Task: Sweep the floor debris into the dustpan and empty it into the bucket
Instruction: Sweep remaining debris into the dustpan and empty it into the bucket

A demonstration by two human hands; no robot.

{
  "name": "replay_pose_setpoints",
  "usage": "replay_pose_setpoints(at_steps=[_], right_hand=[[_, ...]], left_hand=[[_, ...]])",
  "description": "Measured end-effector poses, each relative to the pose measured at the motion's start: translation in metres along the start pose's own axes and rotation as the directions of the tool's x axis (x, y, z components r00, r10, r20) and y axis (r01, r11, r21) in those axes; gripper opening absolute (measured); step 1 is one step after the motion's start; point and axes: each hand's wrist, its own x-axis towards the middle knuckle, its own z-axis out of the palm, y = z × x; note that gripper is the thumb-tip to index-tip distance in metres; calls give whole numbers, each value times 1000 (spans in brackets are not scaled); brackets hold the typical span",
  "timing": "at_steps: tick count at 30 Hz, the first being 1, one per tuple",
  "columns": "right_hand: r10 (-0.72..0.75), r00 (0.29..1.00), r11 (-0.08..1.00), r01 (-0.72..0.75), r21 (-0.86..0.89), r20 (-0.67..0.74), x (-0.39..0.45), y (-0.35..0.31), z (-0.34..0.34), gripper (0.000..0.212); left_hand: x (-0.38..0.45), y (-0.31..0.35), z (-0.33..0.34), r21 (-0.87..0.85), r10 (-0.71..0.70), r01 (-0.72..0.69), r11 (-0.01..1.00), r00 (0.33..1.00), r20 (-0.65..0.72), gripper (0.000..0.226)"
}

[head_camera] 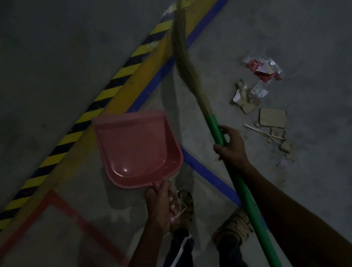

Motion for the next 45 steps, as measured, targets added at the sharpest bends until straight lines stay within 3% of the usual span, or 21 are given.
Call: replay_pose_setpoints(at_steps=[3, 8, 11, 14, 19, 25, 30, 38, 45], right_hand=[[-59, 998, 997, 61, -41, 34, 58, -53, 28, 62], [-170, 983, 916, 181, -357, 63, 126, -134, 72, 39], [-103, 986, 871, 151, -467, 128, 148, -167, 93, 22], [28, 990, 901, 35, -432, 139, 157, -179, 108, 23], [149, 985, 924, -109, -367, 83, 145, -154, 106, 24], [205, 979, 924, -200, -327, -18, 93, -73, 78, 12], [275, 950, 908, -307, -285, -148, 12, 1, 58, 25], [102, 970, 961, -154, -230, -222, -86, 9, 34, 45], [-40, 966, 990, 4, -140, -255, -14, -16, 21, 39]], left_hand=[[10, 2, -12, -63, -13, 10, 998, 999, -41, 37], [26, 9, -27, -166, -51, 39, 985, 997, -63, 28], [38, 18, -34, -152, -49, 37, 988, 996, -72, 26], [46, 33, -36, -174, -33, 21, 985, 998, -62, 24], [54, 57, -28, -261, 28, -46, 964, 997, -70, 29], [57, 67, -8, -246, 59, -61, 967, 998, -17, 25], [54, 65, 15, -179, 25, -24, 984, 1000, 8, 22], [46, 61, 51, -138, 60, -53, 989, 997, 50, 31], [38, 66, 82, -196, 80, -60, 979, 992, 94, 31]])
